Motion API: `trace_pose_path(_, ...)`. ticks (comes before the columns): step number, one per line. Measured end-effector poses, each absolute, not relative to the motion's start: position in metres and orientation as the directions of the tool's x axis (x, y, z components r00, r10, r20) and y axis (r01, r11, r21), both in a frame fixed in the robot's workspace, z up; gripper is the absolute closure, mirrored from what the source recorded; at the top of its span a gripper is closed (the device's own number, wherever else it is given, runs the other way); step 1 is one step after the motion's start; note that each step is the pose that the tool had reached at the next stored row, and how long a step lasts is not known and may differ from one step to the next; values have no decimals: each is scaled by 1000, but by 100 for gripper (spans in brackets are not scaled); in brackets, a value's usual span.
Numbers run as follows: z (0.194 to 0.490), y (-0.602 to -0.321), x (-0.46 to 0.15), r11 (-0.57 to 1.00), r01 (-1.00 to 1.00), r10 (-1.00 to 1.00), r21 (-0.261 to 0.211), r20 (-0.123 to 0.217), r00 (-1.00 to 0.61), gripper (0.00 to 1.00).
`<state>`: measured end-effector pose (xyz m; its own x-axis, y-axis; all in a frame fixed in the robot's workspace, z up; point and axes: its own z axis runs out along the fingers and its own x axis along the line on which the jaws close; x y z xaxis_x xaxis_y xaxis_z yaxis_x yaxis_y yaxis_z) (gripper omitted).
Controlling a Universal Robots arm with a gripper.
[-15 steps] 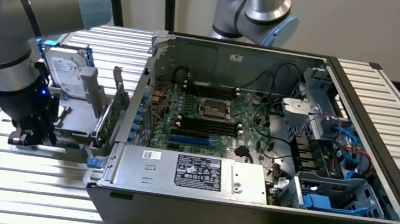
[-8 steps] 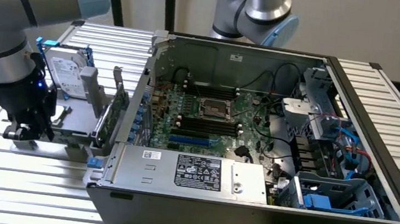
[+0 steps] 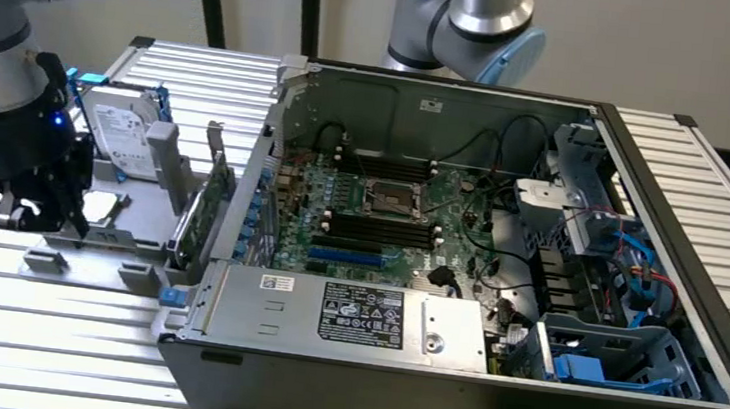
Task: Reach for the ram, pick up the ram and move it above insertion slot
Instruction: 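Pick up the ram and move it above insertion slot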
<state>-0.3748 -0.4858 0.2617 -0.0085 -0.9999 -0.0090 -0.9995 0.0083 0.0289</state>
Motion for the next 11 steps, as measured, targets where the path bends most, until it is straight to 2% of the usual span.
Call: trace_pose_path(11,312,-486,-352,2,-1000,-1000,29,-10,-2,86)
